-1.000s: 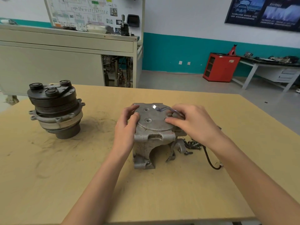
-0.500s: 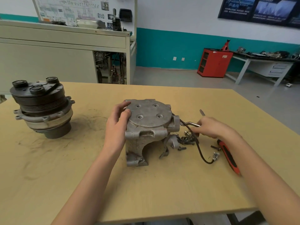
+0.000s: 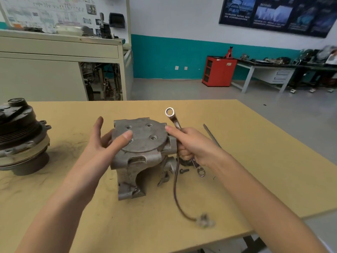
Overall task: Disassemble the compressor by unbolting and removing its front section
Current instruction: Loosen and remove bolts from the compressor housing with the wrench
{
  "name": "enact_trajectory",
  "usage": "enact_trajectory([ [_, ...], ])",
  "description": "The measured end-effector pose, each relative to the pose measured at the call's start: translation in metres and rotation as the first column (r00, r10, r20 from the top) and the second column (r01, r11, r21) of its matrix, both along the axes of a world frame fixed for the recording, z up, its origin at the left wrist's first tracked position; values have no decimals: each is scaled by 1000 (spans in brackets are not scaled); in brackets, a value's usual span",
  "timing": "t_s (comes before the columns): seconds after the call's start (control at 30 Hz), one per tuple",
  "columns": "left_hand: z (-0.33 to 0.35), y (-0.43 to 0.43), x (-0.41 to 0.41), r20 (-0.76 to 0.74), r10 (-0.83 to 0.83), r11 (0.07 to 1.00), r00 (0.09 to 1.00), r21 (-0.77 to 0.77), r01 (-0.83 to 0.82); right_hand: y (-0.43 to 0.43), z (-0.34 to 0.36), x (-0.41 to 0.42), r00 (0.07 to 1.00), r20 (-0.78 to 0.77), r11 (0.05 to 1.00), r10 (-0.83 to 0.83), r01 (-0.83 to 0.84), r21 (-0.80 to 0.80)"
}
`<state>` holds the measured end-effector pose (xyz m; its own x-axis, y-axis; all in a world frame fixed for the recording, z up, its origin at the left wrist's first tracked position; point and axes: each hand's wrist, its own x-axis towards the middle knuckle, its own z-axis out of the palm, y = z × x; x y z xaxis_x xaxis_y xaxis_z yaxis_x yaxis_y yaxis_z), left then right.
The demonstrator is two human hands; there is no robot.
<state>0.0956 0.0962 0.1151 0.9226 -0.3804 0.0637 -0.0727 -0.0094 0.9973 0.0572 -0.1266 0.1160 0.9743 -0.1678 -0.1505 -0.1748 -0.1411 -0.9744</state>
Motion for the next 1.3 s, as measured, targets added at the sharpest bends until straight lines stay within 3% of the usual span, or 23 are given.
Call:
enact_trajectory([
  [0.23, 11, 12, 6, 179, 212, 977, 961, -14, -212, 47, 1, 17, 997, 59, 998, 53, -51, -30],
  [0.4, 10, 27, 14, 288, 263, 945, 921, 115, -306, 58, -4, 42, 997, 9, 997, 81, -81, 17],
  [0.5, 10, 27, 15, 343, 257, 926, 903, 181, -333, 39, -10, 45, 1000, -28, 999, -13, 14, 48],
  [0.6, 10, 24, 17, 385, 250, 907, 889, 228, -354, 17, -19, 47, 990, -84, 981, -112, 97, -167],
  [0.7, 9, 20, 22, 416, 245, 892, 876, 258, -372, 11, -27, 50, 983, -127, 900, -135, 68, -430],
  [0.77, 8, 17, 23, 428, 238, 889, 872, 266, -373, 14, -31, 54, 982, -145, 816, -120, 15, -577],
  [0.87, 7, 13, 22, 458, 238, 881, 857, 270, -389, 20, -37, 63, 977, -184, 600, -110, -82, -796],
  [0.93, 6, 12, 21, 475, 243, 872, 846, 276, -405, 22, -43, 68, 972, -195, 514, -129, -102, -852],
  [1.1, 7, 15, 22, 460, 233, 868, 857, 298, -396, 21, -49, 71, 958, -253, 500, -137, -153, -852],
  [1.17, 9, 20, 17, 475, 181, 868, 861, 335, -367, 21, -33, 67, 971, -162, 439, -174, -71, -896],
  [1.2, 11, 25, 15, 511, 168, 869, 843, 326, -371, 24, -18, 66, 983, -32, 442, -182, 53, -896],
  [1.27, 23, 44, 14, 630, 235, 875, 740, 195, -444, 42, 23, 67, 943, 307, 593, -132, 323, -738],
  [1.3, 32, 57, 19, 685, 305, 862, 661, 96, -497, 56, 45, 70, 899, 428, 702, -90, 362, -613],
])
